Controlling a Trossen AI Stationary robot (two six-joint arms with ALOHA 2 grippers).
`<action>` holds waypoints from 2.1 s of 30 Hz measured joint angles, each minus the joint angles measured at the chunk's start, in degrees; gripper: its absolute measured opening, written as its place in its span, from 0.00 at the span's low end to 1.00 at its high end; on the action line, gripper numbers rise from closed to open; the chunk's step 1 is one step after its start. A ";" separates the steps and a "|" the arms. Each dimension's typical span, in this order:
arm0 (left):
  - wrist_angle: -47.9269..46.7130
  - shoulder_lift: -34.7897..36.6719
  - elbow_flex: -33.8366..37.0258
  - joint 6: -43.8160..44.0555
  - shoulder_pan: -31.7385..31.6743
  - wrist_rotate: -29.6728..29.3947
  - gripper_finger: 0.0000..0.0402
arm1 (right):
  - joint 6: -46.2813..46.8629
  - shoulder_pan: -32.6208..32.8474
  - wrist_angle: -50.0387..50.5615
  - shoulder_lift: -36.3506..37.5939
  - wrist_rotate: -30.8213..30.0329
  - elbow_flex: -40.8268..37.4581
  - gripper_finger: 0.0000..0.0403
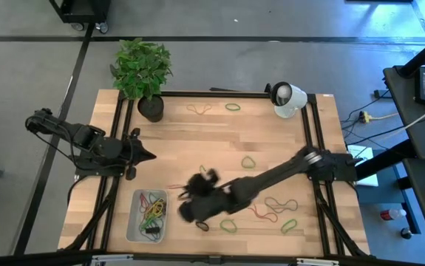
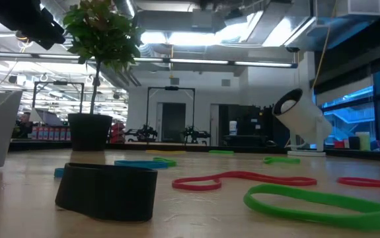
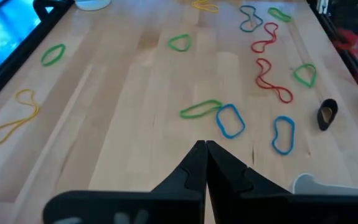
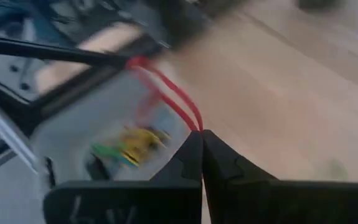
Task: Pick and place rubber bands into bin
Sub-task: Put the red rubber band into the bin, then put the blue rubber band into the bin
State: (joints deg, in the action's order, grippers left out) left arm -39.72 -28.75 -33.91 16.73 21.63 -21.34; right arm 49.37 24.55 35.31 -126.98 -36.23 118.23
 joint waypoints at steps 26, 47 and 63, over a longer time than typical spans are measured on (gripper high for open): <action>0.20 0.00 0.00 0.02 0.02 2.83 0.00 | -11.93 -5.80 -40.79 -22.72 17.95 5.67 0.17; 0.07 0.00 0.00 1.14 0.00 3.39 0.00 | -11.79 -2.91 -6.23 -6.89 19.83 5.85 0.06; 0.17 0.00 0.00 0.51 0.00 2.85 0.00 | 0.72 1.37 -6.38 -3.30 17.15 -11.76 0.06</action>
State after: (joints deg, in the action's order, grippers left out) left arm -39.56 -28.75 -33.91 17.24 21.63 -18.49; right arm 50.09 25.92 28.93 -130.28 -19.08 106.47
